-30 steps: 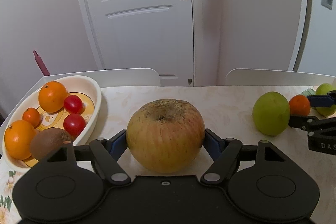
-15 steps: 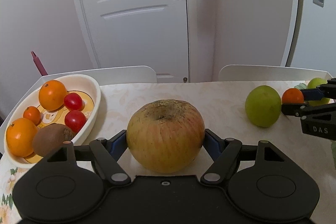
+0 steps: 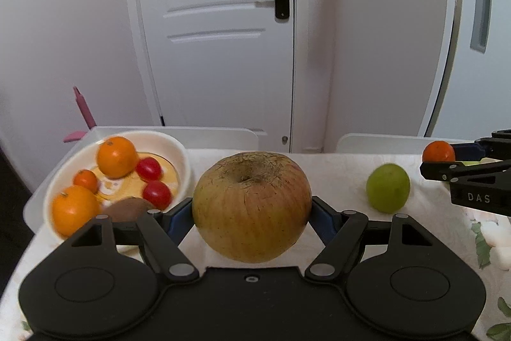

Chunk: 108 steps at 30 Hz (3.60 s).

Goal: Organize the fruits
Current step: 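Carry the apple and mandarin over the plate with both tools, then open the left tool and right tool to release fruits onto the plate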

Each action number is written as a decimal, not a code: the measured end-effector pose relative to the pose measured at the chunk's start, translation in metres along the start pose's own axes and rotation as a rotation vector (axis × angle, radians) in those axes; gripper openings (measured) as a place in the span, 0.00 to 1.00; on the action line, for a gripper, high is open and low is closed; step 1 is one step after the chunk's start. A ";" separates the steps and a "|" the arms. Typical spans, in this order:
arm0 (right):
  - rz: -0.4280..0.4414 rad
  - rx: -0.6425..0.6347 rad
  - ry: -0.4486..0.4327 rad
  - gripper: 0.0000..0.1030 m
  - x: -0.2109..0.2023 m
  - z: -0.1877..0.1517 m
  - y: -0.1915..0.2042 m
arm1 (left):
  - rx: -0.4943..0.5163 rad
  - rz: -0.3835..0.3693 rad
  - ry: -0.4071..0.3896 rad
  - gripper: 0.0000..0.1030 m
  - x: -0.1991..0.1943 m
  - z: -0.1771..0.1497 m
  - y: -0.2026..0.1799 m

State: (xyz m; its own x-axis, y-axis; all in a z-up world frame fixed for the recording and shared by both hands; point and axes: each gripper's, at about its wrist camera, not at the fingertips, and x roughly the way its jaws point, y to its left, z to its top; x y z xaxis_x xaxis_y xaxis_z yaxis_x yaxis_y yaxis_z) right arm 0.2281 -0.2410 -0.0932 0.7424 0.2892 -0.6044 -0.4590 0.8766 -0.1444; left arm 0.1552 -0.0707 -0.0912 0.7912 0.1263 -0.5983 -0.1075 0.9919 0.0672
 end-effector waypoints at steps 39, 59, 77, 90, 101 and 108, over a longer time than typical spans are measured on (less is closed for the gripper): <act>-0.007 0.192 0.053 0.52 0.037 0.106 0.170 | 0.175 -0.117 0.054 0.77 0.049 0.038 0.175; -0.047 0.216 0.080 0.52 0.043 0.111 0.186 | 0.258 -0.204 0.046 1.00 0.059 0.038 0.184; 0.126 0.177 0.089 0.52 0.082 0.121 0.191 | 0.105 -0.129 0.057 1.00 0.018 0.022 0.224; 0.216 0.182 0.049 0.79 0.088 0.104 0.188 | 0.062 -0.106 0.064 1.00 0.015 0.014 0.228; 0.154 0.164 0.038 0.95 0.058 0.100 0.196 | 0.054 -0.096 0.069 1.00 0.002 0.009 0.223; 0.124 0.187 0.025 0.95 0.025 0.103 0.198 | 0.041 -0.099 0.045 1.00 -0.014 0.016 0.221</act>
State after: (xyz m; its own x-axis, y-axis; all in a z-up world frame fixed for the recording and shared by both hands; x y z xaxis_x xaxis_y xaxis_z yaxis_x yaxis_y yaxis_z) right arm 0.2058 -0.0204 -0.0561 0.6725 0.3911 -0.6283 -0.4456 0.8918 0.0782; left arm 0.1304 0.1467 -0.0548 0.7687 0.0278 -0.6391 -0.0046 0.9993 0.0380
